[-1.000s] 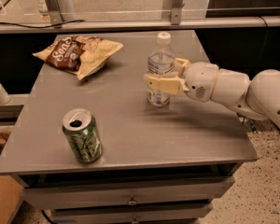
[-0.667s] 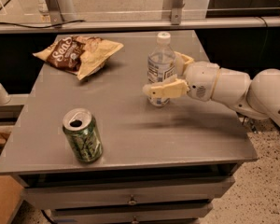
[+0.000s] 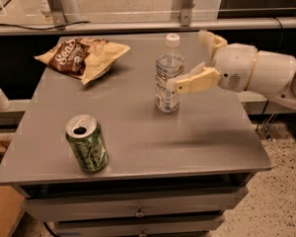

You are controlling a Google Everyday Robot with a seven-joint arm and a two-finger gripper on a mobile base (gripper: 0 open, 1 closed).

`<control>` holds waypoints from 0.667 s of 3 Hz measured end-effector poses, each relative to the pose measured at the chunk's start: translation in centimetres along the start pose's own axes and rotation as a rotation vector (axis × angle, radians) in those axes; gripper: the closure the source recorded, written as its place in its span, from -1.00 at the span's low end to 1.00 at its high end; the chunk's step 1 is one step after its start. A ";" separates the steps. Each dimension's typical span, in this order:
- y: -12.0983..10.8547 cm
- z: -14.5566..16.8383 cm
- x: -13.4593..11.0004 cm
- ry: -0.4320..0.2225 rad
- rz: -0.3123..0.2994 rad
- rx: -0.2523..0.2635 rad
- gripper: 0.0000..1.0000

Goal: Place blue plastic bottle upright

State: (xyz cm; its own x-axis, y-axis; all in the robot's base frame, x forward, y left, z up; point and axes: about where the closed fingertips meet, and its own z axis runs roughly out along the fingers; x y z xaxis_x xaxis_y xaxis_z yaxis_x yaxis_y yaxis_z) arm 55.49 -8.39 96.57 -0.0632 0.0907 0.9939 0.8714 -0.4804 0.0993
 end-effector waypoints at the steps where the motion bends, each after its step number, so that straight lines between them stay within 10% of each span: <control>1: -0.7 -3.5 4.1 0.001 -0.058 -0.027 -1.00; 2: -0.8 -3.3 4.1 0.001 -0.046 -0.023 -1.00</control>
Offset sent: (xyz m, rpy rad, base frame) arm -0.0178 -0.0157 0.0309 -0.0246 -0.0484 -0.0151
